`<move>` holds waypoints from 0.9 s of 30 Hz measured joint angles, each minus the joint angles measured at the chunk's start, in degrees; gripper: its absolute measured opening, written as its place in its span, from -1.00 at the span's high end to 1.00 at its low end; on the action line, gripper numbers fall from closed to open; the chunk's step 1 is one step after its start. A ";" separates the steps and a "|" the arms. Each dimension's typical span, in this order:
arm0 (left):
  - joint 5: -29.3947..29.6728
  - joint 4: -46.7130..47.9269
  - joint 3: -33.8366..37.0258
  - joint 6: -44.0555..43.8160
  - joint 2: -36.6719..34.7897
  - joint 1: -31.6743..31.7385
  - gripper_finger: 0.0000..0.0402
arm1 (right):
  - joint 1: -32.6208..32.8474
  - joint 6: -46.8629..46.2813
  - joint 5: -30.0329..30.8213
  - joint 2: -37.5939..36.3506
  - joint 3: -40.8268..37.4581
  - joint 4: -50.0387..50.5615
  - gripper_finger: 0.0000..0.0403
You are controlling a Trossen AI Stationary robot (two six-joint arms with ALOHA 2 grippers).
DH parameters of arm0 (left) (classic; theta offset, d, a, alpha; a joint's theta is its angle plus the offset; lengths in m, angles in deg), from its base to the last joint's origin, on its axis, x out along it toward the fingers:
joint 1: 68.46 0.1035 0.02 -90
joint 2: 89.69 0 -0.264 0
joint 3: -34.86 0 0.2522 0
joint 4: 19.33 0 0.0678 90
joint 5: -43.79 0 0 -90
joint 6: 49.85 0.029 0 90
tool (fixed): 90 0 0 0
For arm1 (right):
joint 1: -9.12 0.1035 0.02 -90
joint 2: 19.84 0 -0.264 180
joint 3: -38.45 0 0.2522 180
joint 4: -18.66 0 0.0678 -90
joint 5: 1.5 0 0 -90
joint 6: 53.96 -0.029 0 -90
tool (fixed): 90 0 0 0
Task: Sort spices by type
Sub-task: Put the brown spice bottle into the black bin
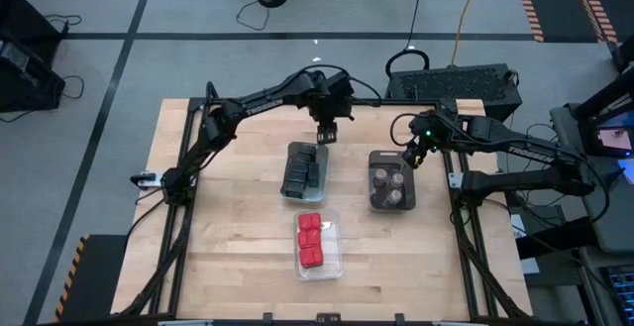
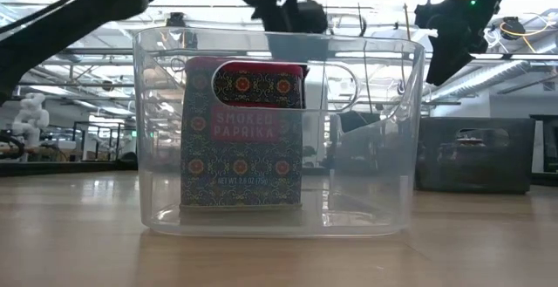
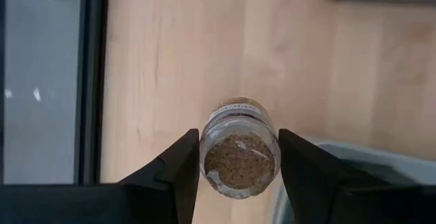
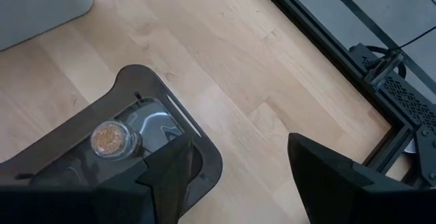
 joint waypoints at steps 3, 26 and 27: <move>0.05 -0.25 -0.03 0.26 -1.76 -2.12 0.14 | 0.00 -0.03 0.03 0.00 0.00 -0.03 -0.11; -9.64 -21.39 0.23 0.11 -2.08 -21.69 0.14 | 0.00 -3.49 0.54 -0.02 0.00 0.41 -0.11; -9.63 -22.30 0.23 0.01 -1.19 -21.90 0.14 | 0.02 -3.54 1.16 0.00 0.00 0.40 -0.11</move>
